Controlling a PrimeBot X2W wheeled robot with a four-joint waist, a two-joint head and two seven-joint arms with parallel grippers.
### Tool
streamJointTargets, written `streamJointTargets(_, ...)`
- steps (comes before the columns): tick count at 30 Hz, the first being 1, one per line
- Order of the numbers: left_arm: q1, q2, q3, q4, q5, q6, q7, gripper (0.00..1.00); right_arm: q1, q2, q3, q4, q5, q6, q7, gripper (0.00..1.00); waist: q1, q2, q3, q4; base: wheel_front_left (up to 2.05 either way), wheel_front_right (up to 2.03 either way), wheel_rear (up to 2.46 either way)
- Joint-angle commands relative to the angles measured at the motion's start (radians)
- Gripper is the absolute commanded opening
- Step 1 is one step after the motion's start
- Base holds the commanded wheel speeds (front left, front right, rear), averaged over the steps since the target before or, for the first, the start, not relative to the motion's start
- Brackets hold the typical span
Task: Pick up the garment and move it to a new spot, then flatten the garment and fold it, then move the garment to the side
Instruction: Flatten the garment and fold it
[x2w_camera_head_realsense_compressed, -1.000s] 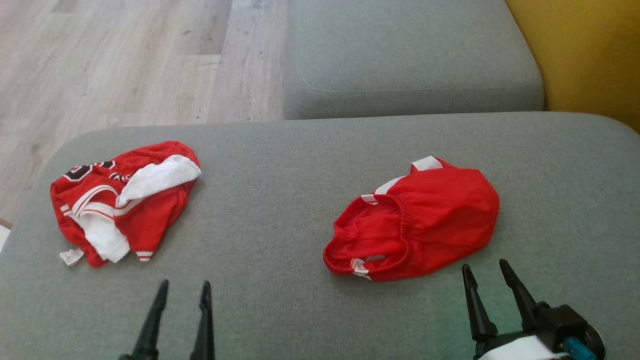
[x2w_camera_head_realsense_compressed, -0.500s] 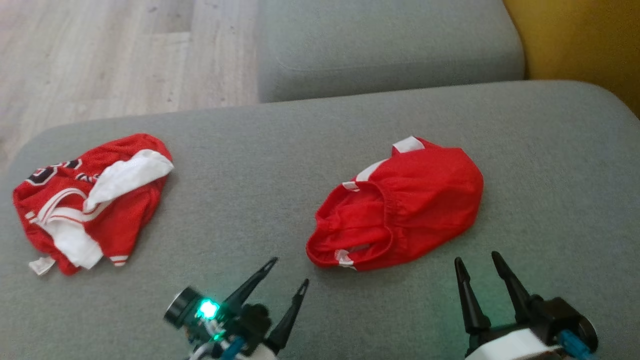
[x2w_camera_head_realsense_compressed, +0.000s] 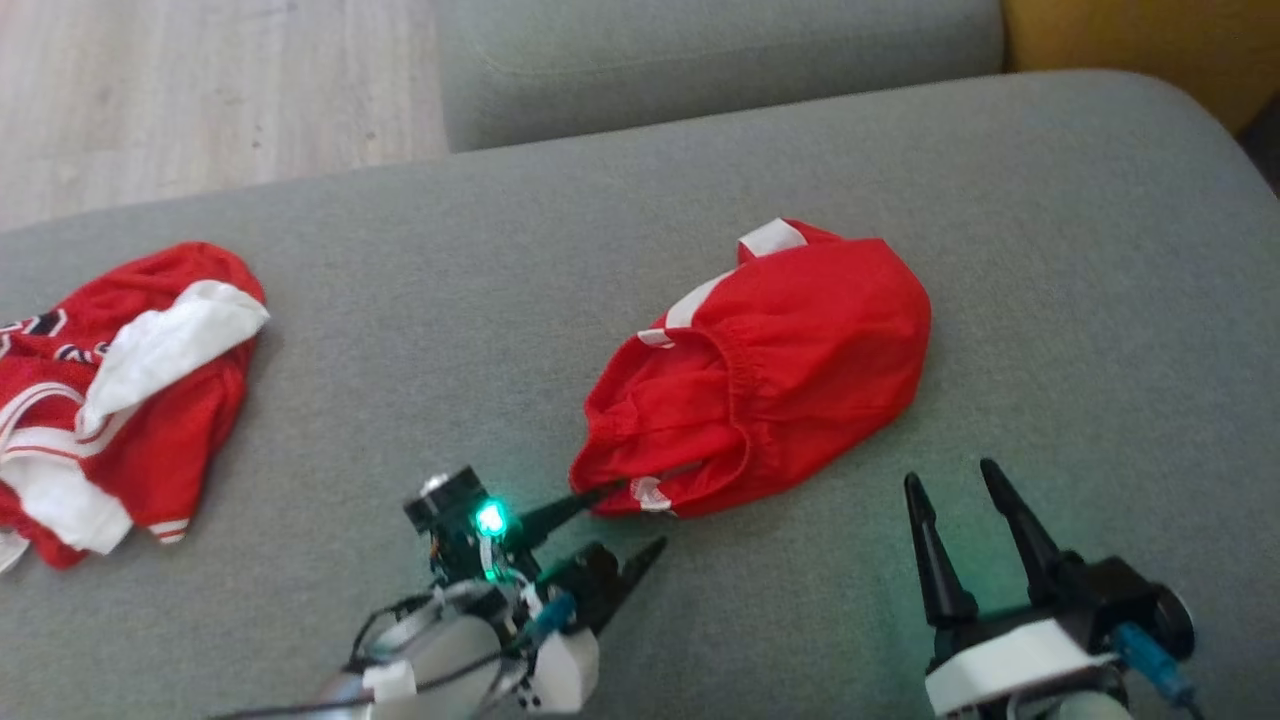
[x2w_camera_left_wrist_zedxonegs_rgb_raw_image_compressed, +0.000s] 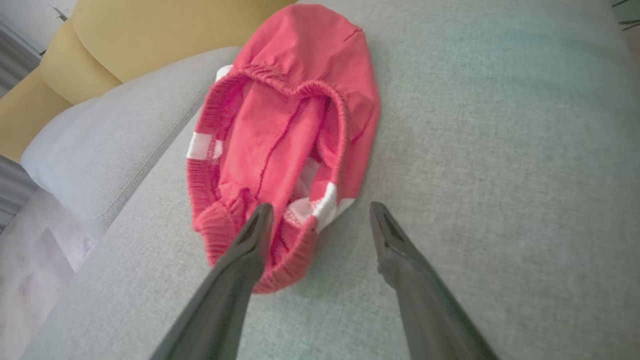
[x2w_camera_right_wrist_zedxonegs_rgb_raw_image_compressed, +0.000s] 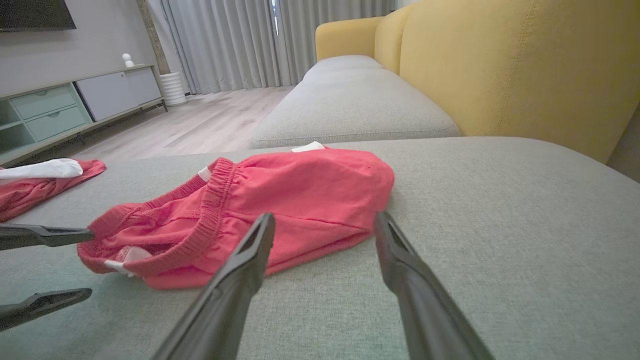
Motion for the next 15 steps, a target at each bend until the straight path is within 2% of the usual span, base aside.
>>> streamJointTargets(1, -0.051, 0.016, 0.024, -0.021, -0.009, 0.002, 0.000, 1.00, -0.047, -0.005, 0.024, -0.036, -0.008, 0.007, -0.004, 1.00, -0.0002, 0.0000, 0.010, -0.009, 0.00, 0.00, 0.00)
streamJointTargets(11, -0.132, 0.043, -0.080, 0.046, -0.096, 0.002, -0.007, 1.00, -0.072, -0.005, 0.036, -0.036, 0.006, 0.007, -0.004, 1.00, -0.0002, 0.0000, 0.046, -0.046, 0.00, 0.00, 0.00)
streamJointTargets(13, -0.145, 0.047, -0.094, 0.056, -0.109, 0.002, -0.013, 0.69, -0.076, -0.005, 0.038, -0.036, 0.008, 0.007, -0.004, 1.00, -0.0002, 0.0000, 0.049, -0.054, 0.00, 0.00, 0.00)
streamJointTargets(14, -0.151, 0.048, -0.100, 0.059, -0.115, 0.002, -0.019, 0.46, -0.078, -0.005, 0.038, -0.036, 0.008, 0.007, -0.004, 1.00, -0.0002, 0.0000, 0.050, -0.058, 0.00, 0.00, 0.00)
streamJointTargets(15, -0.156, 0.049, -0.104, 0.064, -0.121, 0.002, -0.023, 0.31, -0.079, -0.005, 0.037, -0.036, 0.008, 0.007, -0.004, 1.00, -0.0002, 0.0000, 0.051, -0.062, 0.00, 0.00, 0.00)
